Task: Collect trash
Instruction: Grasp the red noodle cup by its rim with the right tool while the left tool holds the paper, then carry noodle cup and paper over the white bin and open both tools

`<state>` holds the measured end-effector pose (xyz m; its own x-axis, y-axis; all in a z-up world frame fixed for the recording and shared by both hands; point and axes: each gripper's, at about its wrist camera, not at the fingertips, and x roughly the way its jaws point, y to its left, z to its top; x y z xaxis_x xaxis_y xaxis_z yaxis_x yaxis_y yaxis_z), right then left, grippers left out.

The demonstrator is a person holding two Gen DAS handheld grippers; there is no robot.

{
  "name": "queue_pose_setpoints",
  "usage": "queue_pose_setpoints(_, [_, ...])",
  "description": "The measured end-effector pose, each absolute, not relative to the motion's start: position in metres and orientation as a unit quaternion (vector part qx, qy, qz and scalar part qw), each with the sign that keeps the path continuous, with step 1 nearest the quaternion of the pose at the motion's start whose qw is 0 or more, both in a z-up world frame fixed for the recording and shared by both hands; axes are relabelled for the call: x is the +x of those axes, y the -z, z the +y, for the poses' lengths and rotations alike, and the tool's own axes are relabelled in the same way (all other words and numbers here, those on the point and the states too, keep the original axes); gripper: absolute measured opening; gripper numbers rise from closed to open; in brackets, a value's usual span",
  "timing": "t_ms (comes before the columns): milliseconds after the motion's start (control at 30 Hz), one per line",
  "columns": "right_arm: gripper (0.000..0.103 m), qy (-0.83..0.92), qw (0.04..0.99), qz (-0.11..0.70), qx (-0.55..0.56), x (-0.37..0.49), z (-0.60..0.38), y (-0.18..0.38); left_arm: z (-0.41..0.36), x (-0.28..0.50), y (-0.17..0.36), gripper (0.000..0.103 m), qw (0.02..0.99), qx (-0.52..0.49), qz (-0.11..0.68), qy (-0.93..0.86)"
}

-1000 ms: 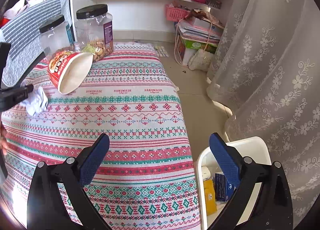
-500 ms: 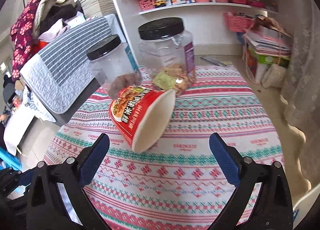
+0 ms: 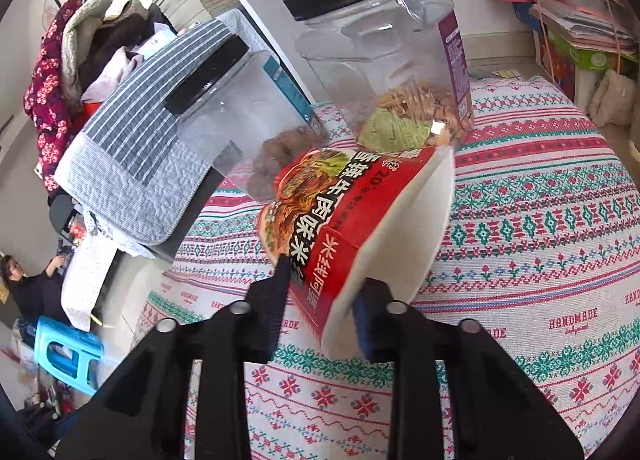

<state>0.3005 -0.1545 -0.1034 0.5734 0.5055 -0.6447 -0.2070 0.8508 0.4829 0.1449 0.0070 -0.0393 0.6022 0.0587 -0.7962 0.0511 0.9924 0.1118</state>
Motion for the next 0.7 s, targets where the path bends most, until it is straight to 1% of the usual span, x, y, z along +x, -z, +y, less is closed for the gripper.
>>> queue_pose_setpoints(33, [0.005, -0.208, 0.869, 0.412, 0.18, 0.297, -0.154, 0.1, 0.009, 0.146, 0.039, 0.022, 0.892, 0.053, 0.449, 0.0])
queue_pose_setpoints(67, [0.004, -0.206, 0.871, 0.409, 0.176, 0.292, -0.154, 0.096, 0.011, 0.147, 0.039, 0.022, 0.892, 0.045, 0.45, 0.002])
queue_pose_setpoints(167, [0.003, -0.2, 0.879, 0.402, 0.16, 0.274, -0.159, 0.084, 0.015, 0.149, 0.039, 0.022, 0.888, 0.014, 0.46, 0.014])
queue_pose_setpoints(300, [0.003, -0.186, 0.896, 0.385, 0.123, 0.241, -0.173, 0.064, 0.014, 0.15, 0.04, 0.022, 0.882, -0.001, 0.47, 0.021])
queue_pose_setpoints(367, [0.003, -0.175, 0.903, 0.38, 0.099, 0.221, -0.179, 0.054, 0.016, 0.153, 0.043, 0.037, 0.875, -0.012, 0.484, 0.022])
queue_pose_setpoints(400, [0.003, -0.172, 0.905, 0.378, 0.09, 0.212, -0.183, 0.05, 0.018, 0.154, 0.045, 0.055, 0.872, -0.023, 0.489, 0.022])
queue_pose_setpoints(433, [0.003, -0.169, 0.907, 0.377, 0.081, 0.203, -0.186, 0.046, 0.02, 0.154, 0.046, 0.064, 0.87, -0.034, 0.491, 0.019])
queue_pose_setpoints(567, [0.003, -0.167, 0.911, 0.373, 0.057, 0.169, -0.196, 0.026, 0.018, 0.157, 0.055, 0.064, 0.859, -0.046, 0.509, 0.023])
queue_pose_setpoints(700, [0.003, -0.162, 0.914, 0.37, 0.05, 0.139, -0.207, 0.011, 0.006, 0.158, 0.072, 0.064, 0.846, -0.037, 0.531, 0.032])
